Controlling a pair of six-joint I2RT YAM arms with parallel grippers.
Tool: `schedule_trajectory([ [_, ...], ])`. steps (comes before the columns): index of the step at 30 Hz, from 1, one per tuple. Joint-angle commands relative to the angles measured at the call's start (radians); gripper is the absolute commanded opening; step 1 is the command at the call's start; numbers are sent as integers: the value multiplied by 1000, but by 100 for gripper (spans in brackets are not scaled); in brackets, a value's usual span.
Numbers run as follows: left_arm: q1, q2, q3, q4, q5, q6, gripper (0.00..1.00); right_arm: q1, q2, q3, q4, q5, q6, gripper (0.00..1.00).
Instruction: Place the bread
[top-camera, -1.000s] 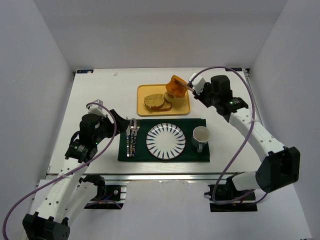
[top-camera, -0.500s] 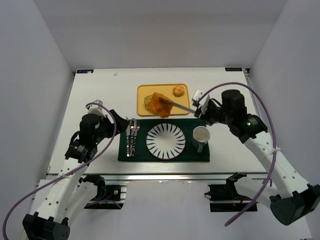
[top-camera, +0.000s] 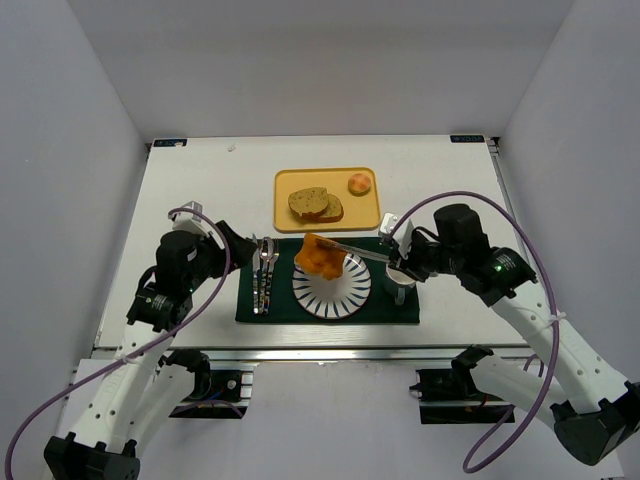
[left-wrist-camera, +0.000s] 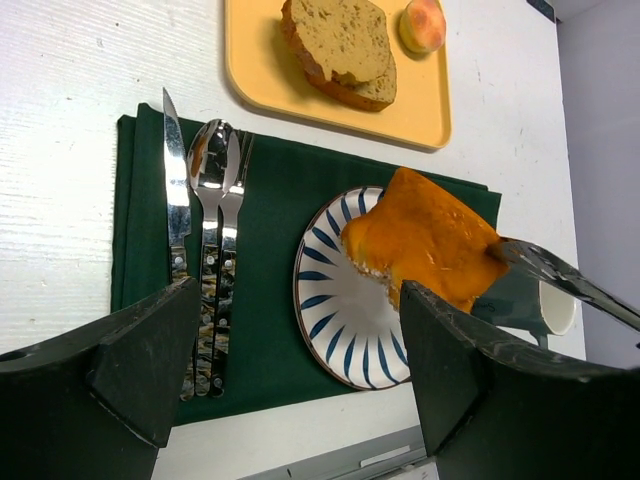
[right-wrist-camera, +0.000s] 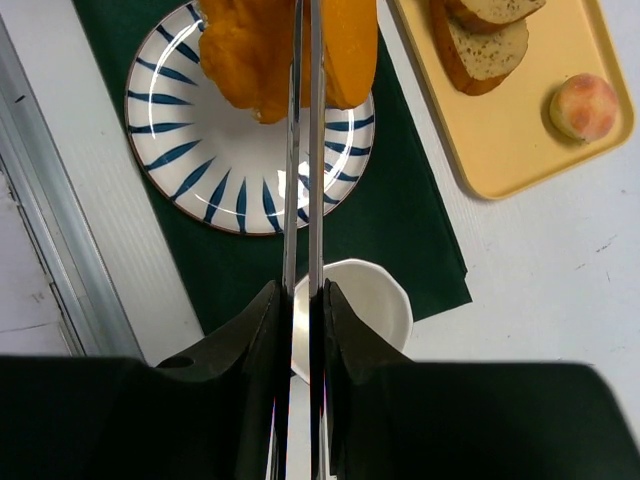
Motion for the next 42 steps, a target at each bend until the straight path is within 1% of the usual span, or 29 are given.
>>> schedule_trajectory([
  [1, 3, -27, 2, -11, -13, -3, 90, 15, -29, -10, 60, 37, 4, 0],
  [9, 2, -41, 1, -23, -17, -7, 90, 76, -64, -79, 120, 146, -20, 0],
  [13, 3, -41, -4, -17, -14, -7, 90, 99, -84, -92, 127, 155, -54, 0],
  [19, 3, -32, -2, -8, -14, -7, 90, 130, -119, -124, 61, 71, -131, 0],
  [21, 3, -30, -2, -8, -13, -7, 90, 133, -116, -130, 19, 34, -149, 2],
  [24, 3, -32, -5, -11, -14, -7, 90, 134, -105, -135, -14, 14, -164, 8],
  [25, 3, -32, -7, -11, -14, -7, 90, 134, -104, -135, -21, 8, -167, 14],
  [27, 3, -32, -7, -11, -14, -7, 90, 134, -101, -133, -38, -8, -178, 22],
  [28, 3, -32, -7, -10, -16, -7, 90, 134, -99, -131, -43, -11, -180, 29],
  [31, 2, -27, -7, -8, -17, -4, 90, 134, -99, -128, -52, -17, -184, 40],
  [35, 3, -20, -7, -2, -16, -2, 90, 134, -105, -119, -44, -15, -172, 46],
  [42, 3, -18, -12, 0, -14, 0, 90, 134, -122, -89, -31, -35, -120, 47],
])
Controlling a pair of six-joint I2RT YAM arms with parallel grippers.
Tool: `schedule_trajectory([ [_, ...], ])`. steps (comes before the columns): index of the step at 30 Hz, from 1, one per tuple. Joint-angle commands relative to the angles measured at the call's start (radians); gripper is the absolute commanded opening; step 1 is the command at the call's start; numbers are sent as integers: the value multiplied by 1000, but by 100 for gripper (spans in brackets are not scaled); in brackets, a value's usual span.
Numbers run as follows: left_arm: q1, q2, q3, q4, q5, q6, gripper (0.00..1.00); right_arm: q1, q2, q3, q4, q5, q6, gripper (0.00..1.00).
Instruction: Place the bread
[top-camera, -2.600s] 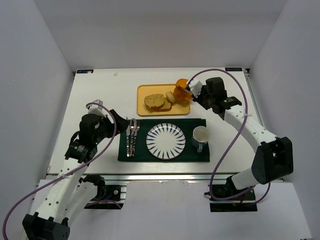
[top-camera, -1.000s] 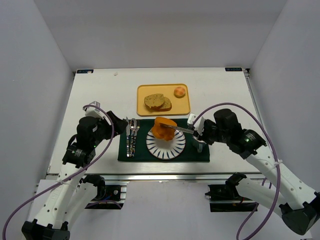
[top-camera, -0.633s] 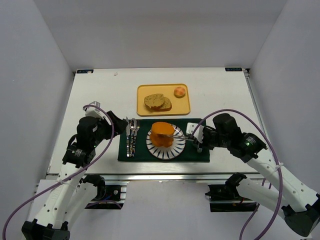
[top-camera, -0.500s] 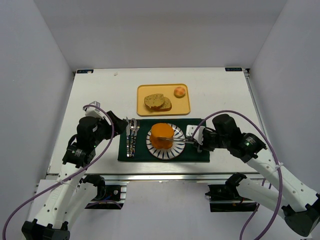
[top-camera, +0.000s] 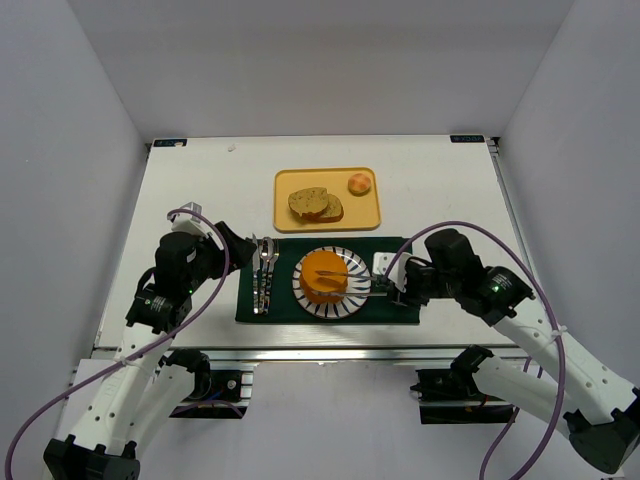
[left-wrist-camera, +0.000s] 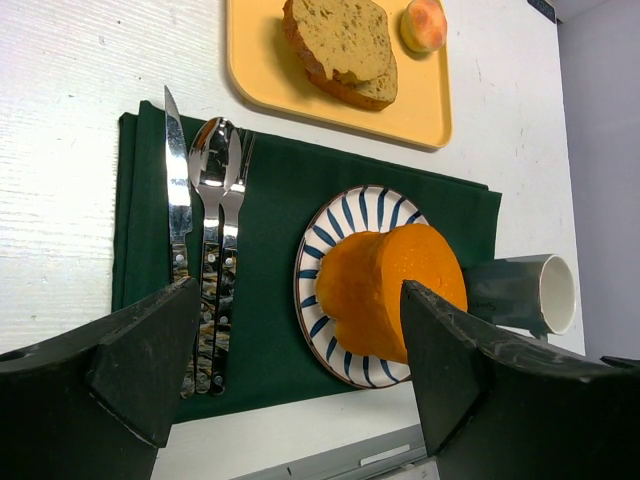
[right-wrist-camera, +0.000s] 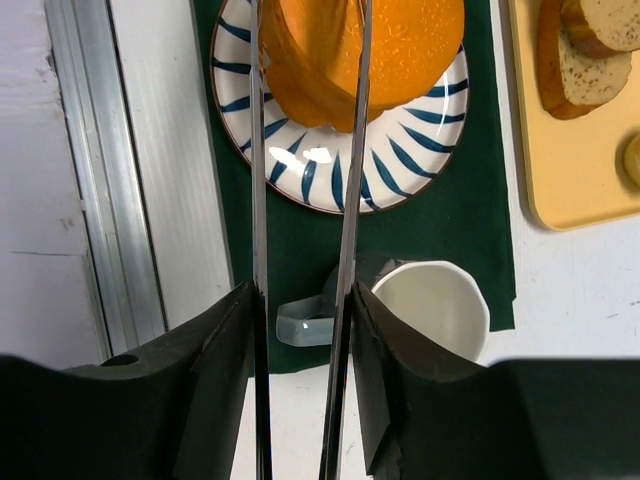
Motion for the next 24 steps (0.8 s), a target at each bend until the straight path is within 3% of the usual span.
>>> schedule_trajectory([
  [1, 3, -5, -10, 9, -12, 5, 90, 5, -28, 53, 27, -48, 34, 47],
  [8, 3, 2, -10, 15, -7, 6, 90, 5, -25, 127, 46, -102, 57, 45],
  [16, 3, 2, -4, 21, -1, 5, 90, -8, 109, 214, 259, 99, 403, 38],
  [19, 2, 4, 0, 24, 7, 6, 90, -63, 185, 250, 318, 110, 506, 37],
  [24, 3, 7, 1, 34, 25, 6, 90, -265, 369, 332, 363, -2, 667, 34],
])
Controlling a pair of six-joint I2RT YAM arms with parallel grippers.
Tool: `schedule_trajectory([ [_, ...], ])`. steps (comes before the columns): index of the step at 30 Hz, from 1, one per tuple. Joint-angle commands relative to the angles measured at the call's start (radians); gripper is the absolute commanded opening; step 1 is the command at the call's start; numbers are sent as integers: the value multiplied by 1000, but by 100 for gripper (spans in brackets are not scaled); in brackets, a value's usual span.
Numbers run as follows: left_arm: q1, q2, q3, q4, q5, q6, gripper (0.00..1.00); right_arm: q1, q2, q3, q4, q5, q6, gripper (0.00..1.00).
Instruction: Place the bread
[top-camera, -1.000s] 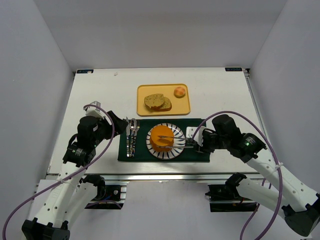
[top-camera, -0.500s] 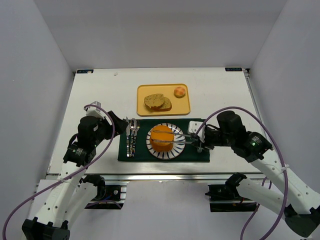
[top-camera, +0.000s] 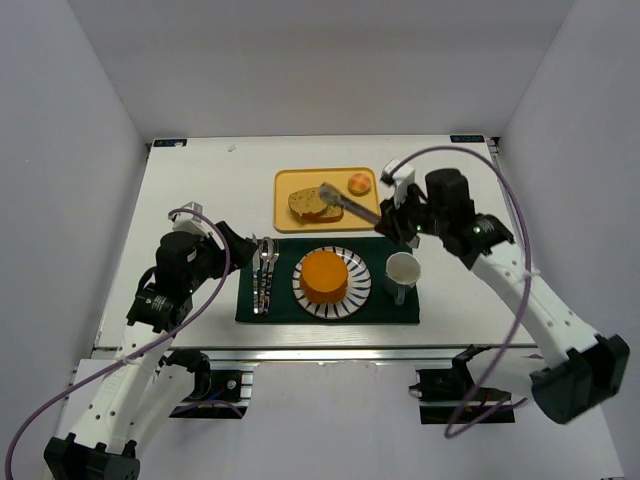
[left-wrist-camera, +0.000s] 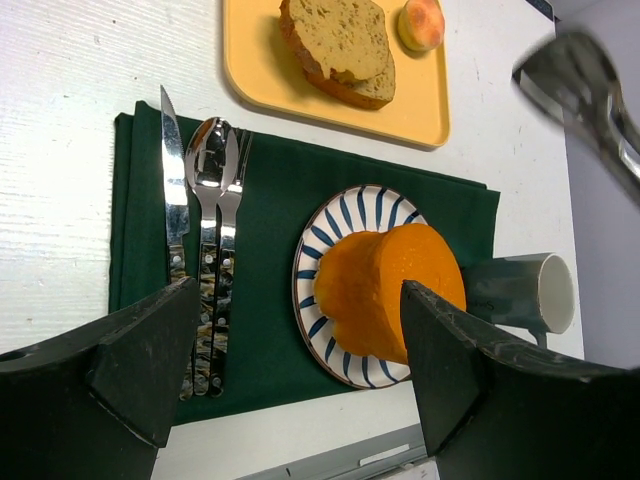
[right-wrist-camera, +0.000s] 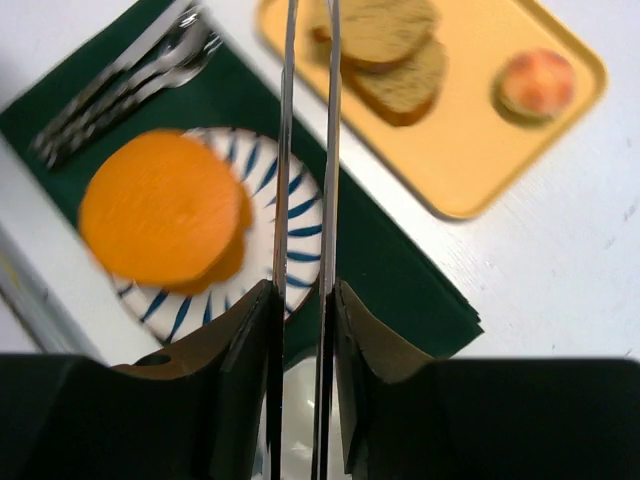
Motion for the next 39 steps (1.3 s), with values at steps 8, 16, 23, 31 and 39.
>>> schedule_trajectory([
  [8, 3, -3, -9, 46, 38, 0, 90, -167, 334, 194, 138, -132, 175, 33],
  [16, 3, -1, -12, 46, 41, -5, 90, -179, 524, 283, 142, -147, 200, 34],
  [23, 3, 0, -12, 41, 31, -8, 90, -187, 609, 340, 142, -157, 217, 37],
  [31, 3, 13, -11, 44, 23, -8, 90, -195, 631, 323, 153, -149, 217, 41],
  [39, 2, 23, -8, 49, 24, -7, 90, -198, 649, 308, 159, -160, 221, 44],
])
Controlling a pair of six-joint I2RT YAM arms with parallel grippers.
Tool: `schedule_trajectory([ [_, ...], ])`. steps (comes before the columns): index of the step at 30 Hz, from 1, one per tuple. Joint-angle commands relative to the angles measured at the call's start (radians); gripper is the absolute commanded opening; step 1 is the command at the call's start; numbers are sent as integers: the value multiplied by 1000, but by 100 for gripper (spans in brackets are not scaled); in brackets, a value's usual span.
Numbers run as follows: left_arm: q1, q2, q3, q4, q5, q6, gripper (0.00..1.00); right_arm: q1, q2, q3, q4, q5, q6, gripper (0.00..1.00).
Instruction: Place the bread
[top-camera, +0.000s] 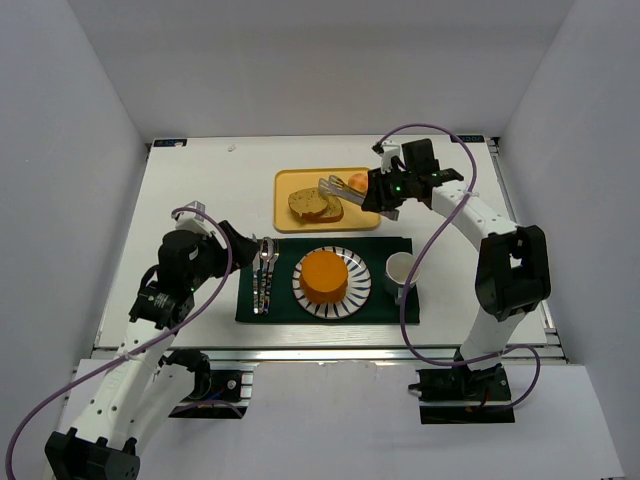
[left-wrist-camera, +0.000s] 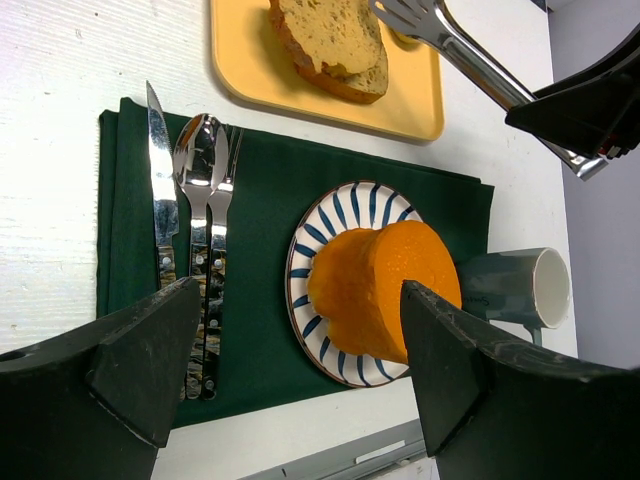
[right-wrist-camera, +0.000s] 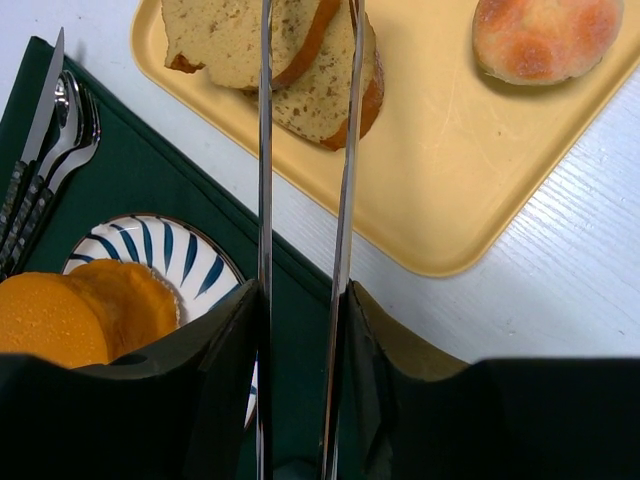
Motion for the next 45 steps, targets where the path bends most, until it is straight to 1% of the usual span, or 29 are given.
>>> schedule_trajectory([
  [1, 3, 5, 4, 16, -4, -2, 90, -6, 9, 13, 41, -24, 13, 44],
  [7, 2, -11, 4, 4, -12, -2, 90, -6, 26, 8, 41, -21, 9, 44],
  [10, 3, -21, 1, -4, -15, -5, 90, -6, 34, 8, 41, -36, 13, 42],
  [13, 3, -29, -1, -7, -18, -8, 90, -6, 40, 7, 40, -50, 20, 39],
  [18, 3, -35, 6, -13, -24, -8, 90, -6, 28, -4, 37, -79, 21, 27],
  [19, 3, -35, 6, -14, -24, -8, 90, -8, 23, -10, 37, -84, 21, 22],
  [22, 3, -35, 10, -17, -24, -8, 90, -11, -1, -13, 41, -110, 49, 15],
  [28, 2, -46, 15, -30, -30, -8, 90, -64, -84, 10, 53, -197, 142, 9],
  [32, 3, -47, 13, -27, -30, -8, 90, -93, -146, 18, 57, -252, 193, 7],
  [36, 3, -44, 19, -25, -29, -6, 90, -100, -196, -16, 67, -305, 230, 6],
  [40, 2, -50, 26, -33, -29, -6, 90, -101, -247, -35, 64, -329, 227, 5],
  [45, 3, -64, 26, -42, -36, -6, 90, -104, -320, -42, 14, -375, 204, 5],
])
